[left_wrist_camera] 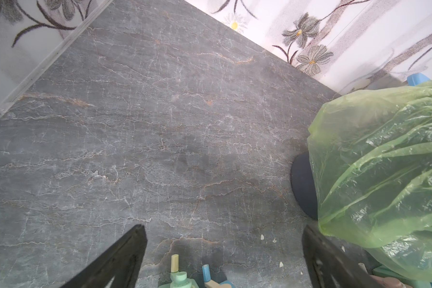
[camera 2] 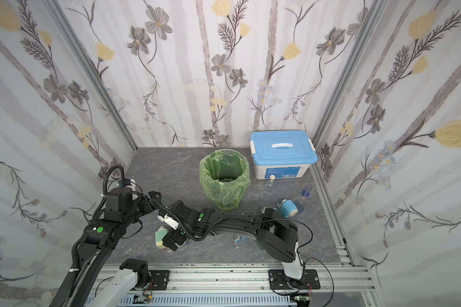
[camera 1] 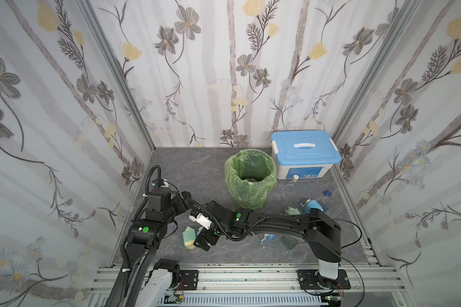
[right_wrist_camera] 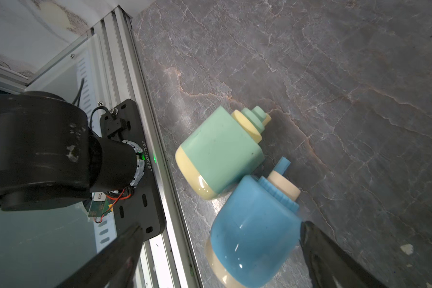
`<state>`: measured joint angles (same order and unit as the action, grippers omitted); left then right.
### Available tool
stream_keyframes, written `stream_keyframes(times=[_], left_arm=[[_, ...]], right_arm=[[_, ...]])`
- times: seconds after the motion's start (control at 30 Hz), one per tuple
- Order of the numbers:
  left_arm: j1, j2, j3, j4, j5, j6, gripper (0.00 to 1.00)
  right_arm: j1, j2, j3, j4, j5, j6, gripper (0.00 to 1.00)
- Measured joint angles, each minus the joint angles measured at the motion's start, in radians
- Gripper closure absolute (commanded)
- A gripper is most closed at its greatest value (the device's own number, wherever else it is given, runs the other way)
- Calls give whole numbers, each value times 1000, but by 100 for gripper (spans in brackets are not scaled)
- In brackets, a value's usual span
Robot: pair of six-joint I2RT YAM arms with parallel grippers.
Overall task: Take out the pencil sharpener tray and clean the shavings
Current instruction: Pick up the pencil sharpener from the center of the board.
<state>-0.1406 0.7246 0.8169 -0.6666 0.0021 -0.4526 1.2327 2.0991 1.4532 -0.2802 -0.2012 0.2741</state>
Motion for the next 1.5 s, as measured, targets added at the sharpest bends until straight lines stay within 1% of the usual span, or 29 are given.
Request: stream_keyframes(times=[0.17, 0.3, 0.47, 0.53, 0.6, 0.67, 0.73, 0.8, 0.97, 1.1, 1.27, 1.5], left_arm=[[40, 0, 5, -3, 27, 1, 0], [51, 7, 5, -3, 48, 2, 0], [53, 12, 5, -2, 62, 2, 0], [53, 13, 5, -2, 64, 2, 0], [55, 14, 5, -2, 71, 2, 0], [55, 16, 5, -2, 74, 2, 0], [55, 20, 5, -2, 78, 2, 0], [56, 24, 5, -1, 79, 2, 0], [56, 36, 3, 16, 96, 2, 0], [56, 56, 2, 22, 117, 2, 0], [56, 69, -1, 42, 172, 2, 0], [51, 92, -16, 117, 319, 4, 0]], right_arm=[[8, 29, 4, -25, 39, 3, 15], [12, 31, -14, -62, 53, 9, 17], [14, 40, -17, -79, 91, 14, 27], [13, 43, -17, -80, 99, 15, 29], [13, 46, -17, -79, 106, 15, 28], [13, 50, -16, -79, 111, 14, 23], [13, 56, -14, -78, 119, 12, 21], [13, 61, -11, -78, 120, 11, 21], [12, 63, -11, -77, 127, 4, 33], [12, 61, -23, -72, 133, -8, 39], [0, 24, -57, -70, 154, -39, 45], [-60, -144, -222, -42, 162, -100, 50]])
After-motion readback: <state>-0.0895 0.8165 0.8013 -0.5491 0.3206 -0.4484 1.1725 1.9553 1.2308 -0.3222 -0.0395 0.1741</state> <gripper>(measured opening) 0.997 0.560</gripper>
